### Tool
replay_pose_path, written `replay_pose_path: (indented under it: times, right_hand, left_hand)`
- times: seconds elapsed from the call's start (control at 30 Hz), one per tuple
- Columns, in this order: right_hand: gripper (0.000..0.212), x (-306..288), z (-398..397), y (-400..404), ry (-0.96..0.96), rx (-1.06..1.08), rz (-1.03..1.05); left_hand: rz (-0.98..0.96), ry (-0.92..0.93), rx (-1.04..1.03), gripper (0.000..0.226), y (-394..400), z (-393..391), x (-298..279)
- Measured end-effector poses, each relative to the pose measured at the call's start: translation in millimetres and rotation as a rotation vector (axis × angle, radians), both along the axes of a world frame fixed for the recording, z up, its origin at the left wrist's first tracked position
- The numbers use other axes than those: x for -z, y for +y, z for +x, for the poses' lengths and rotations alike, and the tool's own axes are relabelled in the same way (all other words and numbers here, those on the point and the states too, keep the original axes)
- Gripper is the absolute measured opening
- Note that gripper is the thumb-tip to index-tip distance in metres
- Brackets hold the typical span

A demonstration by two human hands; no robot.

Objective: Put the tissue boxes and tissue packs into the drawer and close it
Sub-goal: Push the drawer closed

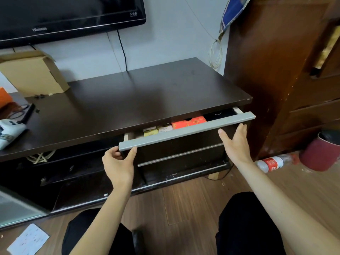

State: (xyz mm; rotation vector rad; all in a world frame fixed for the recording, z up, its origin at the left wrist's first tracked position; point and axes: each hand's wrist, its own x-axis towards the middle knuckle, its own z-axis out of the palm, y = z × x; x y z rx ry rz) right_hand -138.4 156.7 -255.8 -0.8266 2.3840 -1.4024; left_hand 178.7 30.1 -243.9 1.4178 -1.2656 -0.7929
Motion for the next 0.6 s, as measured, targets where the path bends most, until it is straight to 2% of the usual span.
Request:
replay_pose_path:
  times: [0.17,0.3,0.43,0.6]
  right_hand:
    - [0.087,7,3,-20,0.076,-0.014,0.019]
    - [0.088,13,1,-32,0.124,-0.005,0.015]
    - [0.087,19,-5,-45,0.178,-0.012,0.035]
    - [0.085,26,-17,-64,0.234,-0.088,0.148]
  left_hand:
    - [-0.008,0.156,0.056,0.051,3,-15,10]
    - [-0.015,0.173,0.158,0.069,6,-22,22]
    - [-0.012,-0.008,0.329,0.088,13,-31,36]
    - [0.04,-0.173,0.405,0.09,-10,-40,35]
